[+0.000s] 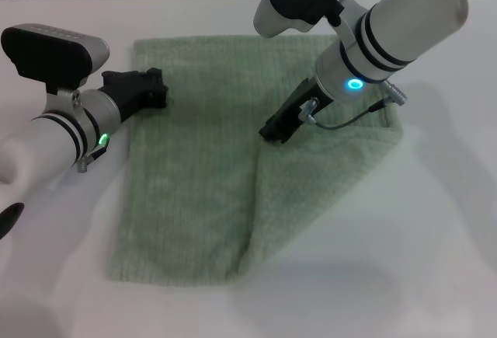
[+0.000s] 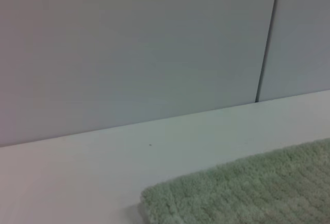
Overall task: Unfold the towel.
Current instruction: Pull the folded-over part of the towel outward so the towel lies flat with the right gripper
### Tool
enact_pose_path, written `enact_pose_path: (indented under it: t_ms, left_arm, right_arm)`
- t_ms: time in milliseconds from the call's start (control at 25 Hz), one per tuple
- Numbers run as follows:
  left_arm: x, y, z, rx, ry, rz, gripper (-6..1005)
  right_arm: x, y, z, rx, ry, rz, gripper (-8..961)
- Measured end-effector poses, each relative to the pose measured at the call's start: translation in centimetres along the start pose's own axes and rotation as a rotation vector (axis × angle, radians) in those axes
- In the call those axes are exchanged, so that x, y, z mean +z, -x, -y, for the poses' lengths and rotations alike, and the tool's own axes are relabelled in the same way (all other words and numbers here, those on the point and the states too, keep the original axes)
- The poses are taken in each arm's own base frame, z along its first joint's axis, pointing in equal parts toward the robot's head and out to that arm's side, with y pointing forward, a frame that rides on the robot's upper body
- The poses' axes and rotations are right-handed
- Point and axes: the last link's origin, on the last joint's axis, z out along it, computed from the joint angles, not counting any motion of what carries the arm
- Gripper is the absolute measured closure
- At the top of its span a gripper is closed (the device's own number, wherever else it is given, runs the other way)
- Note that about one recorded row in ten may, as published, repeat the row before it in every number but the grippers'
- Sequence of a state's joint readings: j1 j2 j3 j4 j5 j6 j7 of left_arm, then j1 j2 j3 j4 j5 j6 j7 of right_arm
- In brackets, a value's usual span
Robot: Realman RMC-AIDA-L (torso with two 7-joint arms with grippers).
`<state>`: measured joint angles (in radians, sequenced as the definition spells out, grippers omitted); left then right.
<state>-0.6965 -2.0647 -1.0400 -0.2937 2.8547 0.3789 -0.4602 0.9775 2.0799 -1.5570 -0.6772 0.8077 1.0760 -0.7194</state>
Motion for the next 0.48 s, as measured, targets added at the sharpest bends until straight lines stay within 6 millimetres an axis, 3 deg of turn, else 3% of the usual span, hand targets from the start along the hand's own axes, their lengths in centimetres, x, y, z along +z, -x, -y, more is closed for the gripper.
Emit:
enact_pose_path:
  t_ms: [400,480]
  left_arm:
    - [-0.06,0.12,0.21,0.0,-0.005,0.003,1000]
    - [-0.07,0.14,0.22,0.0,-0.005,0.004,1000]
  right_arm:
    - [-0.44,0.25,-0.36,-0.021,0.011,0.008,919]
    - [-0.82,0.31,-0.58,-0.032,0.019,0.016,919]
